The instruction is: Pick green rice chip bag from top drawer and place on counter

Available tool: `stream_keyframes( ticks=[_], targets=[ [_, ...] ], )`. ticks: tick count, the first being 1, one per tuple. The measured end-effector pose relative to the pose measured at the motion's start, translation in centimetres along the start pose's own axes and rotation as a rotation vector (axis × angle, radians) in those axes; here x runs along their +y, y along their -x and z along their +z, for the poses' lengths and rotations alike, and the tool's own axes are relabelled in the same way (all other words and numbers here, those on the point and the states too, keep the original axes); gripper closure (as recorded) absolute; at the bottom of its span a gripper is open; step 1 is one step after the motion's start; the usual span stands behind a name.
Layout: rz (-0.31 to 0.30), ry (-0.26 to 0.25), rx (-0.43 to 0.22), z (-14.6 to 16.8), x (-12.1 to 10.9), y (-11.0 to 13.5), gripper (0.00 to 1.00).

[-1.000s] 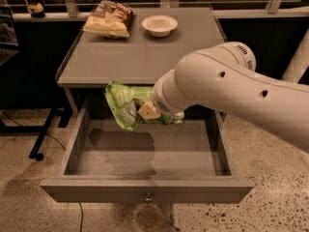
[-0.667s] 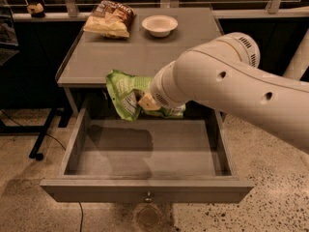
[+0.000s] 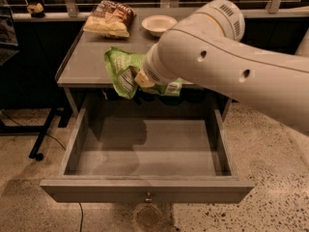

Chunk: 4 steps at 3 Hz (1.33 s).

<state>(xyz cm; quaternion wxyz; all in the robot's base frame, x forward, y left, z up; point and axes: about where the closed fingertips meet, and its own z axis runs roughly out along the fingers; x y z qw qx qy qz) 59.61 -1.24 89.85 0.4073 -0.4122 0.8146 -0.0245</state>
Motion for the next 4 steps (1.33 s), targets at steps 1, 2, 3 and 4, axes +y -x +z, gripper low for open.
stream_keyframes(
  ticks=[1,2,3,4],
  targets=[
    [-0.007,-0.005,-0.015,1.0,-0.8,2.0,1.0],
    [-0.016,-0.005,-0.014,2.2,-1.3,3.5,1.0],
    [-0.017,-0.019,-0.006,3.0,-2.0,4.5,1.0],
    [-0.018,-0.034,-0.005,3.5,-2.9,5.5,1.0]
  ],
)
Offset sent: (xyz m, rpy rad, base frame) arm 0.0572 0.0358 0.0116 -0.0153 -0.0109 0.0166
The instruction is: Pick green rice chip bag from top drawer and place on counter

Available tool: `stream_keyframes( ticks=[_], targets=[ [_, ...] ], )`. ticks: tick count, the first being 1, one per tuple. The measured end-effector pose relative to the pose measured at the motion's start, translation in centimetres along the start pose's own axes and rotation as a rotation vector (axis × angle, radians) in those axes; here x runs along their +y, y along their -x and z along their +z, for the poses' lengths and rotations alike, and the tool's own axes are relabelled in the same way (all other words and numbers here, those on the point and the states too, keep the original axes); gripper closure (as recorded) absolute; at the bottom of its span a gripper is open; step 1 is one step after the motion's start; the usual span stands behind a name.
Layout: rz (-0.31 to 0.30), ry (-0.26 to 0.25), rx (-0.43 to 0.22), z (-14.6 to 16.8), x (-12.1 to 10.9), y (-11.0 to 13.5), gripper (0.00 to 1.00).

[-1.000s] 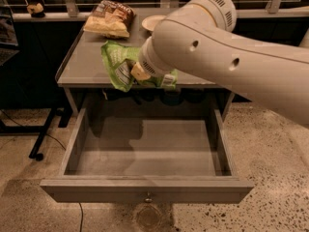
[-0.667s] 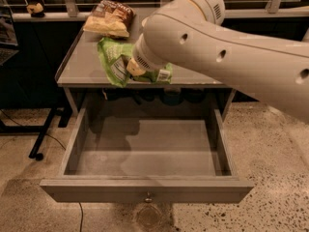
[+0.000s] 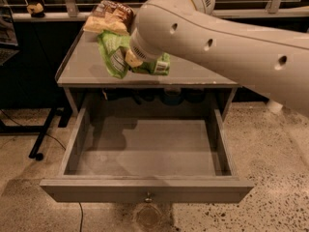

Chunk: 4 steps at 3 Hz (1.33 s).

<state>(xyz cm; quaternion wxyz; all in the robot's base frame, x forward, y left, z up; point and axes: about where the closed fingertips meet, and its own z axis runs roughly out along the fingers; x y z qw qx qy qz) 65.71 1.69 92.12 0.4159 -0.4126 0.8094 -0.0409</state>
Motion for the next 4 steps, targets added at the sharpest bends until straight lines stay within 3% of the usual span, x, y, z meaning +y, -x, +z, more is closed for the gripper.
stream_keyframes(
  ticks=[1,3,4],
  targets=[
    [-0.014,0.005,0.006,2.0,-0.7,2.9,1.0],
    [-0.008,-0.014,-0.022,2.7,-1.4,3.3,1.0],
    [0.0,-0.033,-0.039,4.6,-3.4,3.8,1.0]
  ],
)
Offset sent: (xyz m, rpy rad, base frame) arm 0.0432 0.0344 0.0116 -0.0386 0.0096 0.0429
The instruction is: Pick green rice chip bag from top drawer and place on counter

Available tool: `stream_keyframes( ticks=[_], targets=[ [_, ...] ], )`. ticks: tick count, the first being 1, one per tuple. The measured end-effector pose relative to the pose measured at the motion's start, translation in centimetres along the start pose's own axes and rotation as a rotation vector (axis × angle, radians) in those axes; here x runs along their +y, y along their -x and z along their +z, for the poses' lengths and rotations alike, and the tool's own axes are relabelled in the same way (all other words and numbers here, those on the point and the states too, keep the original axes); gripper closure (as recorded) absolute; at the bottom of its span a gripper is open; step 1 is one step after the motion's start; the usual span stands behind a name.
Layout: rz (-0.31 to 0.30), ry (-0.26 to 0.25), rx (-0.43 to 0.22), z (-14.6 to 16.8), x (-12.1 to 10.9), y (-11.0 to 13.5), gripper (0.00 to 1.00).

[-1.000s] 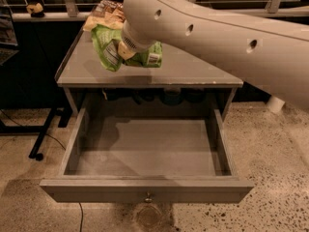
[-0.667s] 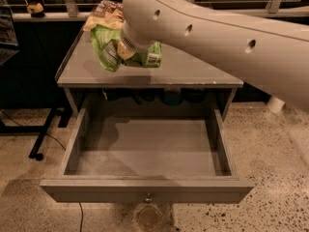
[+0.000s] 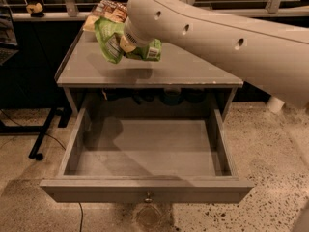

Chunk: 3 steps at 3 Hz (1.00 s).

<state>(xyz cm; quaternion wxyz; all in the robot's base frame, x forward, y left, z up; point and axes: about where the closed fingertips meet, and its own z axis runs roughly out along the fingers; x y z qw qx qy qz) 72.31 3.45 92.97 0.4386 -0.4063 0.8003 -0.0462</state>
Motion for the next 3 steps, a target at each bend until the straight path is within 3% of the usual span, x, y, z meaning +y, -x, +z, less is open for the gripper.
stream_keyframes(
  ticks=[2,3],
  targets=[
    [0.049,0.042,0.016,5.5,-2.1,-0.2,1.0],
    [0.052,0.043,0.013,5.7,-2.2,-0.1,0.81]
  ],
)
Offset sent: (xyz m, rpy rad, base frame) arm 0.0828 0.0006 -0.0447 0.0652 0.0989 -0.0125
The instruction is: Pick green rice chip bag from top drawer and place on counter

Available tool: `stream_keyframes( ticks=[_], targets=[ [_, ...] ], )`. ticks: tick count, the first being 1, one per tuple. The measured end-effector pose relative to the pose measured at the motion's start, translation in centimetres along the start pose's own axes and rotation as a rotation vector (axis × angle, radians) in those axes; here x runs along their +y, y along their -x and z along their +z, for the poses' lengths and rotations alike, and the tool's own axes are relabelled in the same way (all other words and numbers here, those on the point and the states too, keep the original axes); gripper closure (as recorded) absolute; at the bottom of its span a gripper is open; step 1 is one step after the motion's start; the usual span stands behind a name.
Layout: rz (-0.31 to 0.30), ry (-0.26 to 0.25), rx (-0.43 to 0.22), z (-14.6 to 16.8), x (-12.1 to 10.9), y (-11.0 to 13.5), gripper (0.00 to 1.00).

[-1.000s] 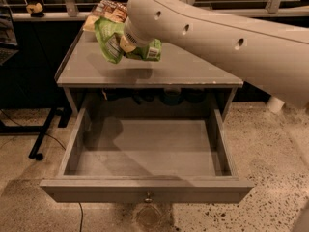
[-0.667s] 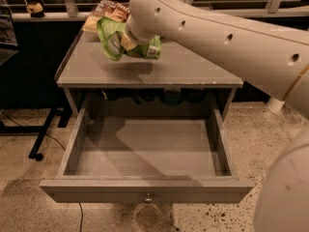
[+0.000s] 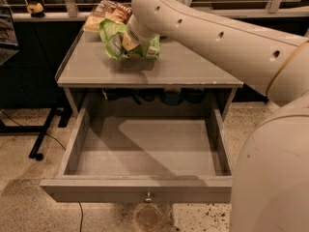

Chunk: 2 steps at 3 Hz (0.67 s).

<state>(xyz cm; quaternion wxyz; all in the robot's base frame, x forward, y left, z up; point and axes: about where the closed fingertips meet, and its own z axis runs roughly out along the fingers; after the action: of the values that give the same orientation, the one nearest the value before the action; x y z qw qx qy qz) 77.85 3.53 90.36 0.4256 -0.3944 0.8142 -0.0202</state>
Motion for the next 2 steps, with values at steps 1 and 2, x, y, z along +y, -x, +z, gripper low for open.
stream_keyframes(
  ticks=[1,2],
  targets=[
    [0.0,0.0,0.0,0.0,0.0,0.0,0.58],
    [0.0,0.0,0.0,0.0,0.0,0.0,0.34]
  ],
)
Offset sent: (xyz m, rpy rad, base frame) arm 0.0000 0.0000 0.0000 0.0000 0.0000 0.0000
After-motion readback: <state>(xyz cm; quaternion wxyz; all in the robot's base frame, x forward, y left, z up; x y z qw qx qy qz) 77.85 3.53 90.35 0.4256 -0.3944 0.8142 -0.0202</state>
